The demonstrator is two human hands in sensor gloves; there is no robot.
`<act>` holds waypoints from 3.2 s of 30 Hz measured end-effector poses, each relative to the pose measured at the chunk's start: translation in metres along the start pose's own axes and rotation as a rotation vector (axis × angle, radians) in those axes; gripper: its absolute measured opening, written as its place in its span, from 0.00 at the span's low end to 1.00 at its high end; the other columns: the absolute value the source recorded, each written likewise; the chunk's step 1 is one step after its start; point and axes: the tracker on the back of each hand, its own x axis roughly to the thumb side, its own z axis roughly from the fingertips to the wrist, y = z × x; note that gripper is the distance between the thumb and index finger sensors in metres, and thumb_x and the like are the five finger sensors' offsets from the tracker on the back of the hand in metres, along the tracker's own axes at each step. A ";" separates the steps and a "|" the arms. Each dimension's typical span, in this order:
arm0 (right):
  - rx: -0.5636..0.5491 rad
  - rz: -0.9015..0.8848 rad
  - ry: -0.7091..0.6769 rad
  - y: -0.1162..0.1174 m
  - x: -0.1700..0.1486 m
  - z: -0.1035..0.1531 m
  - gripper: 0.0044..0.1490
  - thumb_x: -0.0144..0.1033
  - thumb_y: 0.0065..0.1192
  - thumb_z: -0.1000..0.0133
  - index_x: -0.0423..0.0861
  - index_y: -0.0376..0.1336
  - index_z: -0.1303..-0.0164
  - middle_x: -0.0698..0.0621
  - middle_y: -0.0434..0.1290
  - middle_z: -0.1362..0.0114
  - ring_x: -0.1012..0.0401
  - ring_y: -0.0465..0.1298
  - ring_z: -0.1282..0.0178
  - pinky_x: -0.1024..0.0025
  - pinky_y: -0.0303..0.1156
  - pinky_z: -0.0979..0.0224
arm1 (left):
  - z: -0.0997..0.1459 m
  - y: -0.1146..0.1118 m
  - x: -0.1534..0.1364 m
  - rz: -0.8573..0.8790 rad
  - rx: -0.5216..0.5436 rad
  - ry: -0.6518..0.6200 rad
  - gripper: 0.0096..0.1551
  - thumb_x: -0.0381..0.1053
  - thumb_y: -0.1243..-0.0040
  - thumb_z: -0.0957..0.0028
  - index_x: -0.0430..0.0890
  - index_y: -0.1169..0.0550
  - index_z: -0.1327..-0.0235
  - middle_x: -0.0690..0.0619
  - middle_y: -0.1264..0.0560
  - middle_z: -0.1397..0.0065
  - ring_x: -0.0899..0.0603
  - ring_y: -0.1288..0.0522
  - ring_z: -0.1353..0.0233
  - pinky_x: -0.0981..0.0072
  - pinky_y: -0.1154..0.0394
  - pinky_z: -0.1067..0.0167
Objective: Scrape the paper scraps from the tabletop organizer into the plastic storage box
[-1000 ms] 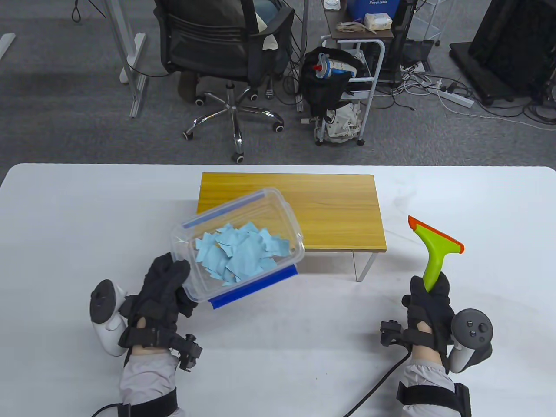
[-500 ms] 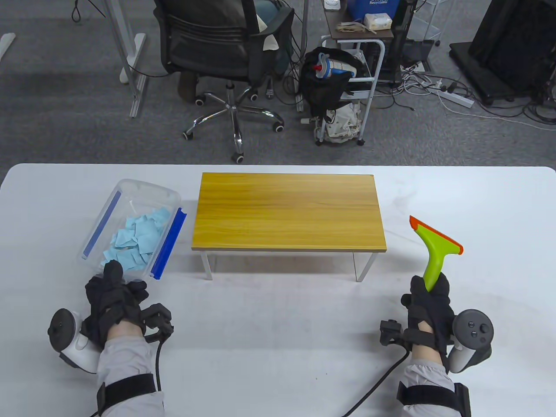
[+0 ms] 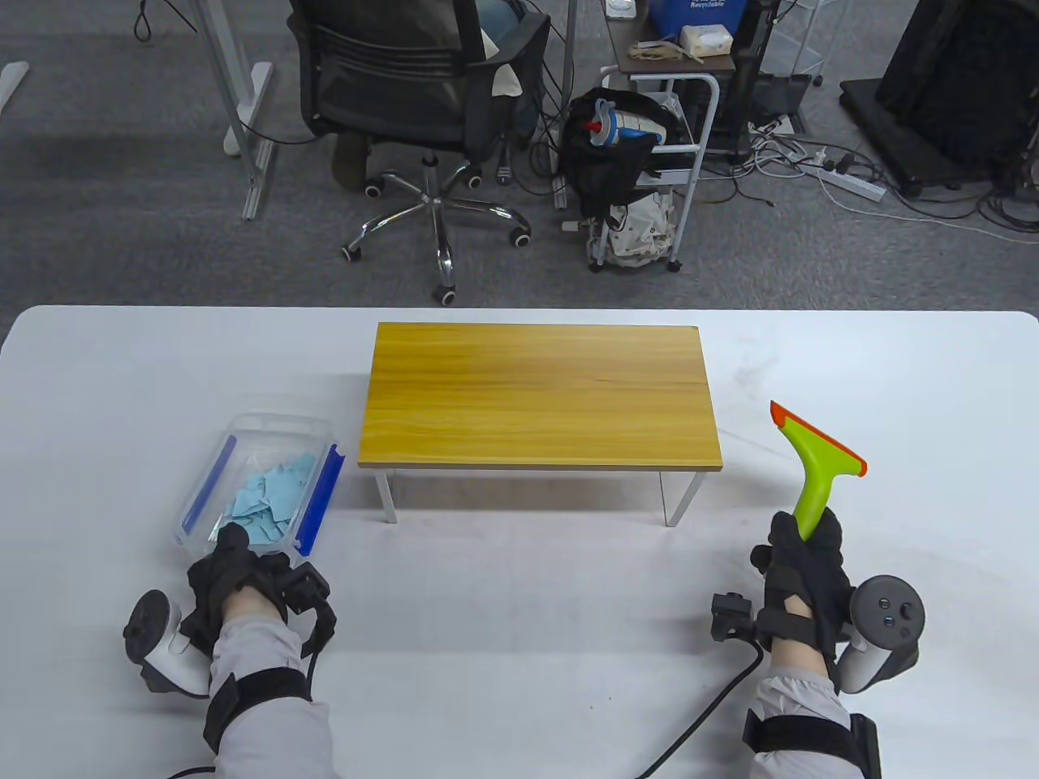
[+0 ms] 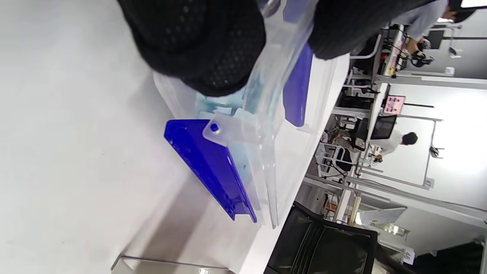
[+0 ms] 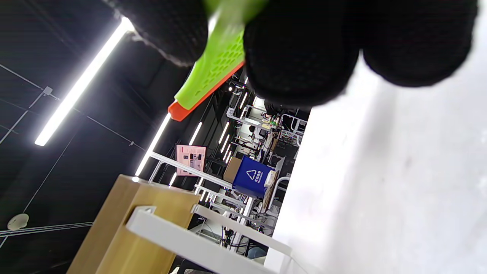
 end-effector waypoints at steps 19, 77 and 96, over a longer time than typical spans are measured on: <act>0.000 0.043 -0.010 -0.001 -0.001 0.000 0.43 0.42 0.65 0.43 0.29 0.52 0.30 0.36 0.73 0.44 0.51 0.83 0.64 0.44 0.78 0.54 | 0.069 -0.054 0.053 -0.507 -0.181 -0.695 0.52 0.70 0.56 0.31 0.47 0.72 0.28 0.34 0.76 0.25 0.22 0.70 0.25 0.26 0.56 0.30; 0.161 1.056 0.004 0.043 0.029 -0.048 0.44 0.50 0.60 0.43 0.37 0.52 0.25 0.29 0.67 0.33 0.35 0.77 0.45 0.29 0.68 0.43 | 0.102 -0.143 -0.049 -1.280 -0.669 -0.994 0.45 0.67 0.41 0.41 0.49 0.43 0.19 0.36 0.51 0.16 0.22 0.53 0.20 0.24 0.50 0.29; 0.602 0.856 -0.578 0.122 0.057 0.082 0.58 0.67 0.53 0.44 0.50 0.30 0.21 0.33 0.22 0.20 0.24 0.19 0.29 0.14 0.21 0.49 | 0.097 -0.136 -0.052 -1.427 -0.490 -1.045 0.54 0.79 0.46 0.46 0.62 0.60 0.21 0.48 0.76 0.19 0.34 0.83 0.24 0.24 0.73 0.33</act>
